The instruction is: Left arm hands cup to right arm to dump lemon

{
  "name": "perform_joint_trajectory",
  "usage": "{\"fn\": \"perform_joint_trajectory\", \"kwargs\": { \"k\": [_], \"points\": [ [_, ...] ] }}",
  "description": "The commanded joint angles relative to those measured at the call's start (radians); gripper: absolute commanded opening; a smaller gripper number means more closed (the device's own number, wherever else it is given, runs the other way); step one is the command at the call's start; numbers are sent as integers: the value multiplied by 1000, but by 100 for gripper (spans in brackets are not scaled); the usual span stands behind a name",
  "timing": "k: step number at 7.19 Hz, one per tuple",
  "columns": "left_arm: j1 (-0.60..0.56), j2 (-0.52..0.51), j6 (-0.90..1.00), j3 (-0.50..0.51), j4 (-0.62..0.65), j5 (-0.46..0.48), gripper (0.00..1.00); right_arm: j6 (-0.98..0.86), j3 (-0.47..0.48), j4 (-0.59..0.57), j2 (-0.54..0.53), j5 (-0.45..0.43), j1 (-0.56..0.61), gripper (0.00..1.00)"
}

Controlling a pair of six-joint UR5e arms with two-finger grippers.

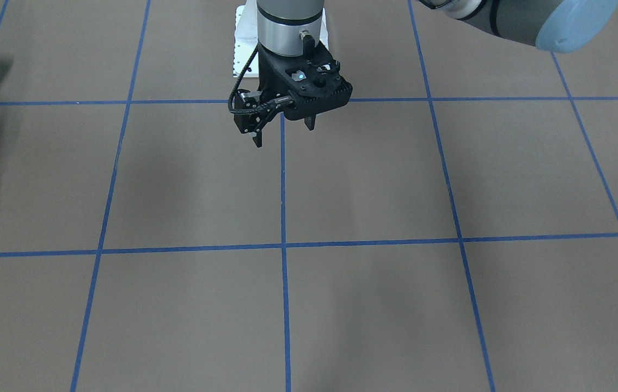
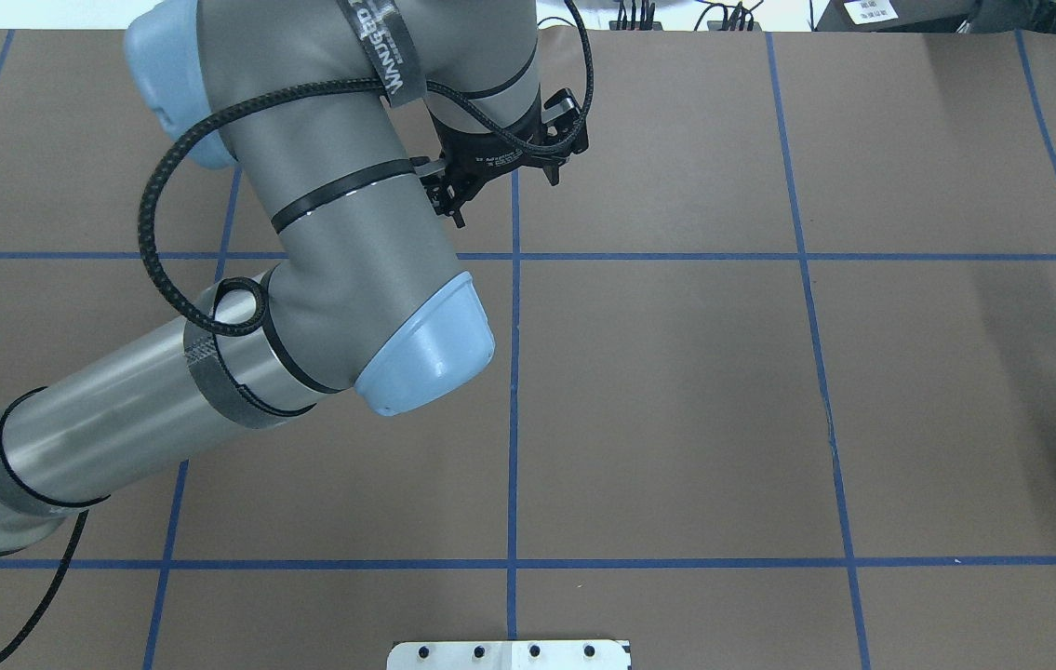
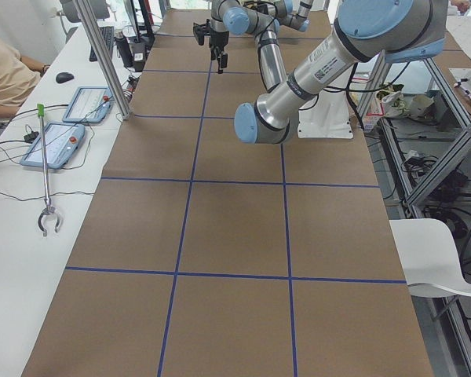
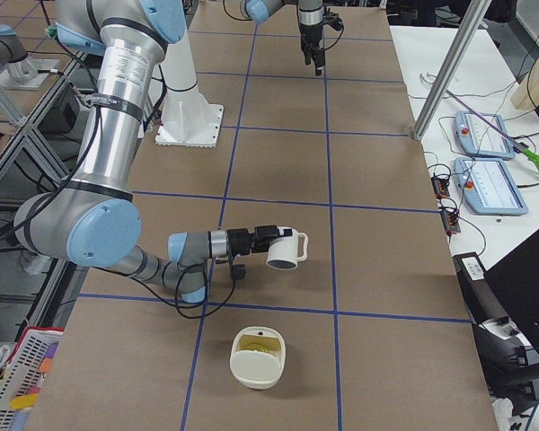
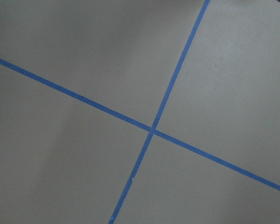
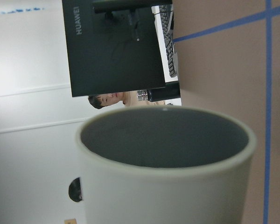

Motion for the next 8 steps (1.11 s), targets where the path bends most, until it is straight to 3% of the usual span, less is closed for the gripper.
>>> {"fn": "perform_joint_trajectory", "kwargs": {
  "k": [1, 3, 4, 5, 6, 8],
  "points": [
    [-4, -8, -2, 1, -1, -5, 100, -398, 57, -215, 208, -12, -6, 18],
    [-4, -11, -9, 1, -6, -6, 100, -684, 54, -420, 407, -10, -52, 18],
    [-8, -11, -8, 1, -9, -5, 100, -831, 52, -617, 571, -13, -59, 18],
    [-22, -10, 1, 9, -10, -5, 100, -861, 52, -846, 668, -12, -70, 18],
    [-42, -11, 4, 9, -12, -12, 100, -889, 52, -1034, 748, -9, -87, 18],
    [-50, 2, 73, 9, -4, -52, 100, -1065, 44, -1216, 830, 2, -110, 18]
  ]
}}
